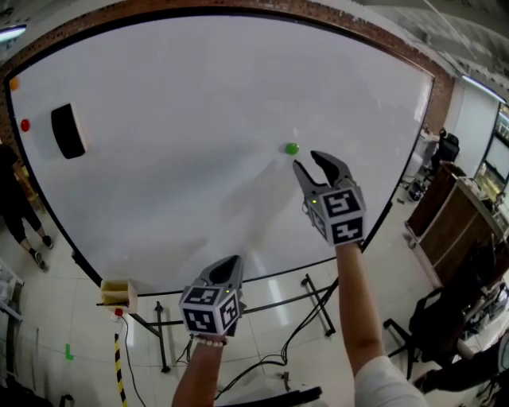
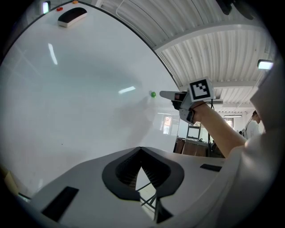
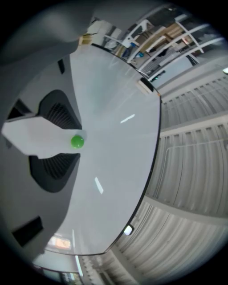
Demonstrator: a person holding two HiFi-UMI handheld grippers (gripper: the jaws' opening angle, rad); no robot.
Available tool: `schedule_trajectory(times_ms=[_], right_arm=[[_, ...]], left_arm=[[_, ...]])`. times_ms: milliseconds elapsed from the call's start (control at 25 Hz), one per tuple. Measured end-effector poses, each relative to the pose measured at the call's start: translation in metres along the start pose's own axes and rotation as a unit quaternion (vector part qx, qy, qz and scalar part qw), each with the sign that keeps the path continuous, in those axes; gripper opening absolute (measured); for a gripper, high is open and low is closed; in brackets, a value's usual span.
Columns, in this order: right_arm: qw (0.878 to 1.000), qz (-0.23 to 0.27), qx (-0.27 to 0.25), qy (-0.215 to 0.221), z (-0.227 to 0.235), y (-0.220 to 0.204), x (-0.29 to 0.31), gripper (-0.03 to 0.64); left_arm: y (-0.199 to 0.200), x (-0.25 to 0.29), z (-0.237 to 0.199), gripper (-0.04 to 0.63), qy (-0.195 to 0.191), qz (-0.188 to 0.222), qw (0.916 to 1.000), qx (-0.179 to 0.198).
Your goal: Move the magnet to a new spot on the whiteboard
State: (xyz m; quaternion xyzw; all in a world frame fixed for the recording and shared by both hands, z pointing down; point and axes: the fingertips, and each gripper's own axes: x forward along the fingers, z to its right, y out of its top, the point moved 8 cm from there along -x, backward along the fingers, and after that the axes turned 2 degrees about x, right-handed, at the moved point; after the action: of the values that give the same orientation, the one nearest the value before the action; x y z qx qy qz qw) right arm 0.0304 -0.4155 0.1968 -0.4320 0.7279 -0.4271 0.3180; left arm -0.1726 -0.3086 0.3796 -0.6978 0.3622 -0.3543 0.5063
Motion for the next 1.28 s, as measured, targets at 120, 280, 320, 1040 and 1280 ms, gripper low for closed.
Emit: schedule_trajectory(times_ms=[120,280,320,1040,1280], right_arm=[[0.994,0.038,0.094,0.032,-0.006,-0.015,-0.029,0.101],[0.986,0.025,0.164,0.03,-0.036,-0.059,-0.059,0.003],[0.983,0.019,0.178,0.03,-0.048,-0.07,-0.066,0.003],[0.925,-0.124,0.339,0.118,-0.233,-0.18,-0.19,0.002],[0.922,-0.112,0.35,0.126,-0.187,-0.193,-0.266,0.002]], left_arm=[[-0.007,-0.01,-0.015,-0.003,0.002,-0.001,1.0,-0.004],[-0.022,-0.031,-0.033,-0.003,0.004,-0.004,1.0,0.002],[-0.025,-0.036,-0.037,-0.003,0.006,-0.003,1.0,0.007],[-0.109,-0.097,-0.011,-0.002,-0.003,-0.058,0.998,-0.025],[-0.127,-0.108,0.064,-0.002,0.015,-0.051,0.998,-0.032]])
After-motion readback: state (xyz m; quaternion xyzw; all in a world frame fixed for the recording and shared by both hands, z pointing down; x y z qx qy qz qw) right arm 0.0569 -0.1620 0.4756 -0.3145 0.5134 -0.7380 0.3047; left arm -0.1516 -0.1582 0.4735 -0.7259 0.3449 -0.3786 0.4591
